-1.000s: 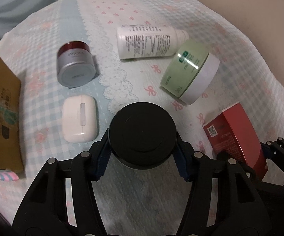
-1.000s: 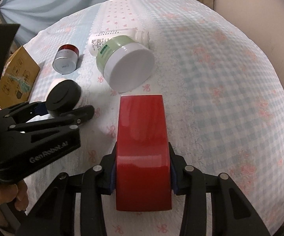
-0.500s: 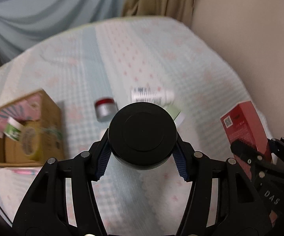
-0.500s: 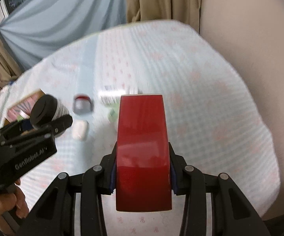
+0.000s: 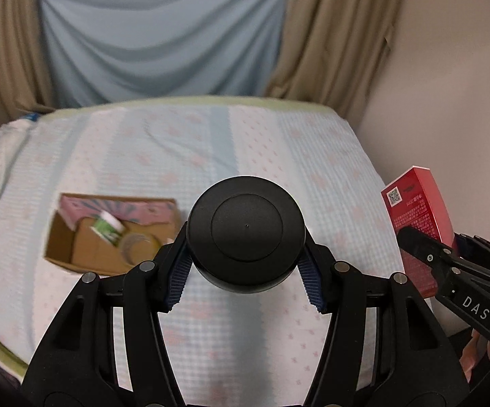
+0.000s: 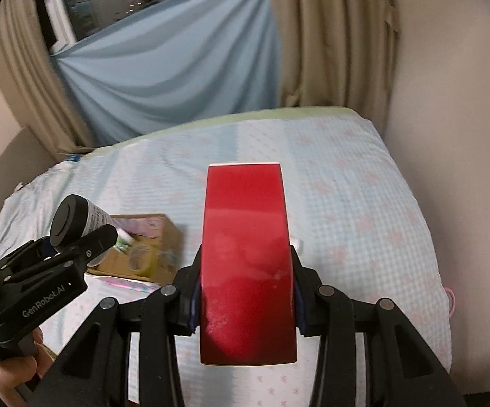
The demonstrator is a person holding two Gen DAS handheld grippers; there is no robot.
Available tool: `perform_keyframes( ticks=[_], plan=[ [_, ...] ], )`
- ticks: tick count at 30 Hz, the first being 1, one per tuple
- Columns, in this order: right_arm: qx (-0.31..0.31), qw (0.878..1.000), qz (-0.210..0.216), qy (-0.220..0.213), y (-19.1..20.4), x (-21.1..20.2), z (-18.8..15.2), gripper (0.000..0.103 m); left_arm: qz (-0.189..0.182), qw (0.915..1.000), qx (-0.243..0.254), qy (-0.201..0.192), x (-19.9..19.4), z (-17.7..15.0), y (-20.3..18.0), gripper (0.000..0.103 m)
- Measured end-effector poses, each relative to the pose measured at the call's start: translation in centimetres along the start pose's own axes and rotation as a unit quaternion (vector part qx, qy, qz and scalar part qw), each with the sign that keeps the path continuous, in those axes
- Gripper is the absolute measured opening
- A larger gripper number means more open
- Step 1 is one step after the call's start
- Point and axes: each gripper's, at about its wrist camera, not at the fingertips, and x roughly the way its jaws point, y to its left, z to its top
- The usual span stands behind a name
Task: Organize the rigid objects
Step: 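Carry the black-lidded jar and red box into the box and release both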
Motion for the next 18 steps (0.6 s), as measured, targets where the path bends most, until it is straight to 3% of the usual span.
perform_keyframes(
  ticks=[9, 18],
  plan=[
    [-0.02, 0.999, 0.033, -0.001, 10.8, 2.0, 2.3, 0.038, 0.017, 0.9996, -0.023, -0.006, -2.3, 2.2, 12.6, 0.053],
    [0.04, 0.997, 0.045, 0.043, 21.7, 9.1, 3.3, 0.038, 0.019, 0.9992, -0.01, 0.035, 0.6, 3.3, 26.6, 0.053]
  ],
)
